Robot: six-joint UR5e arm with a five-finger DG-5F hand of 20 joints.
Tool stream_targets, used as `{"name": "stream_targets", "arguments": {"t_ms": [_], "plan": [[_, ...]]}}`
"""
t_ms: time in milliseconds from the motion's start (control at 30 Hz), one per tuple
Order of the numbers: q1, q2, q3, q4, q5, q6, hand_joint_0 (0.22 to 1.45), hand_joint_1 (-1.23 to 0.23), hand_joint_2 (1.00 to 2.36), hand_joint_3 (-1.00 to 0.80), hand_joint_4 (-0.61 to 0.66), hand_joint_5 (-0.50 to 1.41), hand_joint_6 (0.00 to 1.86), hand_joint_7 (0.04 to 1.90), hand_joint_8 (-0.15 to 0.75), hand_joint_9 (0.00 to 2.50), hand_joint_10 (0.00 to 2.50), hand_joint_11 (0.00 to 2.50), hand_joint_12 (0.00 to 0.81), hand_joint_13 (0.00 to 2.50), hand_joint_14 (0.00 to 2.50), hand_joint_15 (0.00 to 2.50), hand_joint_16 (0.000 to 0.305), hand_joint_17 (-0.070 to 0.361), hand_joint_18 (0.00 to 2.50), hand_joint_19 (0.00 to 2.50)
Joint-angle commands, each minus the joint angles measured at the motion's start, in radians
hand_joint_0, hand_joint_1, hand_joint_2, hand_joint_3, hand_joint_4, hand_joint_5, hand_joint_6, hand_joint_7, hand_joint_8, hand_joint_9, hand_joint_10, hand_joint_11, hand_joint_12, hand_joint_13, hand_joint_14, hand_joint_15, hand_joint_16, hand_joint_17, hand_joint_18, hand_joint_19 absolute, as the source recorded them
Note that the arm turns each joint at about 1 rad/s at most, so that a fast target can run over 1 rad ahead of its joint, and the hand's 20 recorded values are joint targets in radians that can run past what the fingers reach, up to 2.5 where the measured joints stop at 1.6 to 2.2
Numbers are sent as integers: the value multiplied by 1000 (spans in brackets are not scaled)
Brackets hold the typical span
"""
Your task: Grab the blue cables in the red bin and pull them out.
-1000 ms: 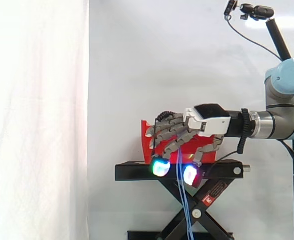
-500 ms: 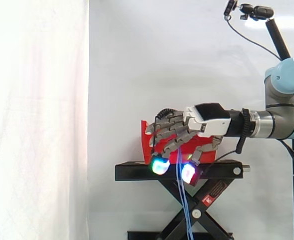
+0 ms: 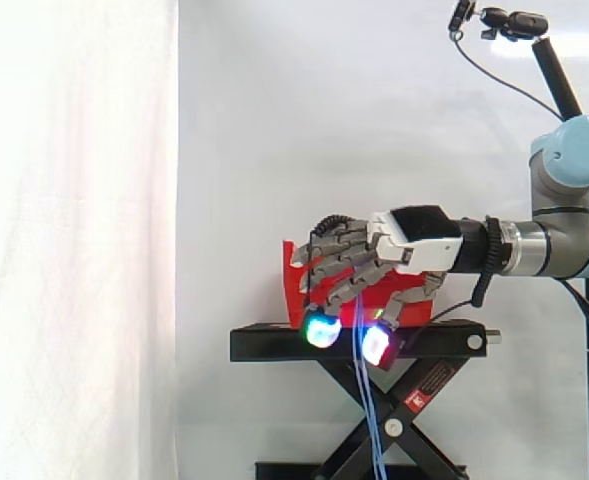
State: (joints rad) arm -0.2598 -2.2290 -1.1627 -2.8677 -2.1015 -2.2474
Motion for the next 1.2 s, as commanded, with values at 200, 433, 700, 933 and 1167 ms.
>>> {"name": "stream_targets", "arguments": {"t_ms": [200, 433, 700, 933, 1167], "plan": [[2, 0, 1, -4, -6, -77, 777, -1001, 1000, -1000, 108, 969, 14, 714, 212, 631, 14, 419, 343, 415, 14, 312, 46, 104, 305, 472], [2, 0, 0, -8, -6, -79, 775, -990, 1000, -1000, 109, 973, 14, 717, 214, 636, 14, 419, 344, 422, 12, 317, 46, 104, 309, 481], [2, 0, 0, -33, -6, -79, 775, -968, 1000, -1000, 101, 995, 13, 733, 213, 650, 14, 421, 343, 431, 13, 313, 46, 104, 320, 480], [7, 0, 1, -50, -6, -108, 780, -951, 1000, -1000, 78, 1017, 13, 755, 212, 668, 14, 424, 342, 451, 13, 330, 46, 103, 339, 489], [10, 0, 11, -51, -6, -122, 782, -938, 1000, -1000, 71, 1031, 13, 768, 213, 679, 14, 429, 341, 458, 13, 329, 46, 103, 351, 496]]}}
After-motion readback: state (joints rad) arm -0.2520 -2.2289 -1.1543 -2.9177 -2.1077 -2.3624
